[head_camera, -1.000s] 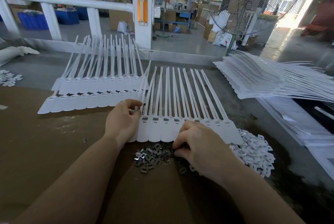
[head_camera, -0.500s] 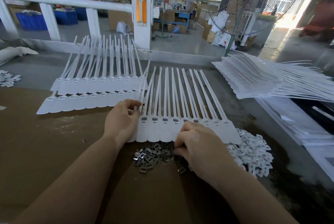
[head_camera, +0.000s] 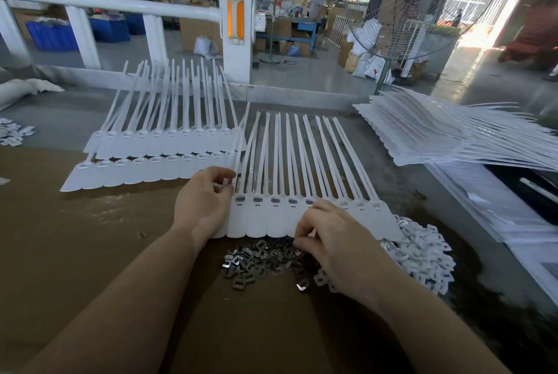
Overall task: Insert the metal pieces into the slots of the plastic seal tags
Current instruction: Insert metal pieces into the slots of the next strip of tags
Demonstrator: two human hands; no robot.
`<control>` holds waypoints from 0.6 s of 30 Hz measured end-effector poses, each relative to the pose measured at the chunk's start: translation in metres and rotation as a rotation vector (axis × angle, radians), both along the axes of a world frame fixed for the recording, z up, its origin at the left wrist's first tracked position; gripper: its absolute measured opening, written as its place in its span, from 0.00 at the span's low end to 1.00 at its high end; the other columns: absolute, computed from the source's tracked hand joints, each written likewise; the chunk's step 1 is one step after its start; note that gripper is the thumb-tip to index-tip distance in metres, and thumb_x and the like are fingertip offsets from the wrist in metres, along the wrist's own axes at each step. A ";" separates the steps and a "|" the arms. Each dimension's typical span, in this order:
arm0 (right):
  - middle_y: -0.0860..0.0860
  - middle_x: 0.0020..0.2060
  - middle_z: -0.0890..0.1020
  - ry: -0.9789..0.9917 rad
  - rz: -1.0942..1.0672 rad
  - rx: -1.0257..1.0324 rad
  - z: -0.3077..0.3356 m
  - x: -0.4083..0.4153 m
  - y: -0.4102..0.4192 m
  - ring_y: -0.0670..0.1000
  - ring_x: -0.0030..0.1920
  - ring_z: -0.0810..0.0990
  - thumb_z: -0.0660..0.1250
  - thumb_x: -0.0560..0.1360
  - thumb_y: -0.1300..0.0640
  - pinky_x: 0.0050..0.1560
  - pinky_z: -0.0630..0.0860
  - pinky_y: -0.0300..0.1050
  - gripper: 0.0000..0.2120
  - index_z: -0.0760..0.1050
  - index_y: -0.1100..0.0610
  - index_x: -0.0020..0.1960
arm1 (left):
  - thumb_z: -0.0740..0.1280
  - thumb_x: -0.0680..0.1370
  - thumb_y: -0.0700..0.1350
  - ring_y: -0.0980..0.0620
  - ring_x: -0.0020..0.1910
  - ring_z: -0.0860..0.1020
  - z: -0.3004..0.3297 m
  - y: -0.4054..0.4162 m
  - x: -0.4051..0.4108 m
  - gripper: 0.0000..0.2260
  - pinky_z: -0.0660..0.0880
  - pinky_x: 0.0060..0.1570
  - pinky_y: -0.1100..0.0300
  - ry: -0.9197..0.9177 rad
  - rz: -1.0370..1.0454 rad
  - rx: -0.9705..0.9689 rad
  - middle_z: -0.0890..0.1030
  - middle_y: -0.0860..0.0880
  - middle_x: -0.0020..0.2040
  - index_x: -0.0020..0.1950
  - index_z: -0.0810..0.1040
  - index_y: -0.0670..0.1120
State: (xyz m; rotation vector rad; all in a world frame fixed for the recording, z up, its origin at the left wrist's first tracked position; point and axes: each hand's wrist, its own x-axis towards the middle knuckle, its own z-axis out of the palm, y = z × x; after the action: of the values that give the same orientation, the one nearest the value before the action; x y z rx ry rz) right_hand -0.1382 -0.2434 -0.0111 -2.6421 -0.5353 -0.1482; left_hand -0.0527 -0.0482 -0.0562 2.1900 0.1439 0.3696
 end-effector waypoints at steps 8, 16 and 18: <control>0.45 0.44 0.71 0.002 -0.233 0.100 -0.003 0.033 -0.036 0.43 0.44 0.71 0.60 0.79 0.58 0.44 0.65 0.34 0.04 0.71 0.53 0.45 | 0.65 0.78 0.44 0.62 0.38 0.72 -0.001 0.000 0.001 0.08 0.64 0.33 0.68 -0.007 0.001 0.015 0.77 0.51 0.48 0.55 0.77 0.54; 0.49 0.47 0.72 -0.002 -0.330 -0.092 -0.006 0.062 -0.062 0.48 0.48 0.70 0.61 0.78 0.61 0.46 0.66 0.41 0.04 0.72 0.57 0.51 | 0.65 0.78 0.44 0.61 0.37 0.72 0.000 0.000 0.001 0.09 0.64 0.32 0.67 0.005 0.011 0.026 0.77 0.51 0.48 0.55 0.77 0.55; 0.49 0.47 0.72 0.006 -0.328 -0.116 -0.004 0.064 -0.062 0.49 0.47 0.70 0.61 0.77 0.63 0.45 0.66 0.42 0.04 0.72 0.56 0.50 | 0.64 0.78 0.44 0.61 0.37 0.72 0.000 0.000 0.001 0.09 0.65 0.32 0.66 0.005 0.009 0.021 0.77 0.51 0.47 0.55 0.77 0.55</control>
State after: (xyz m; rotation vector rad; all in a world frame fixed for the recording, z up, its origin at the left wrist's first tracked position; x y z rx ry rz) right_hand -0.0746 -0.3055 -0.0149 -2.8248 -0.1072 -0.2137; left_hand -0.0520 -0.0484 -0.0562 2.2123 0.1531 0.3720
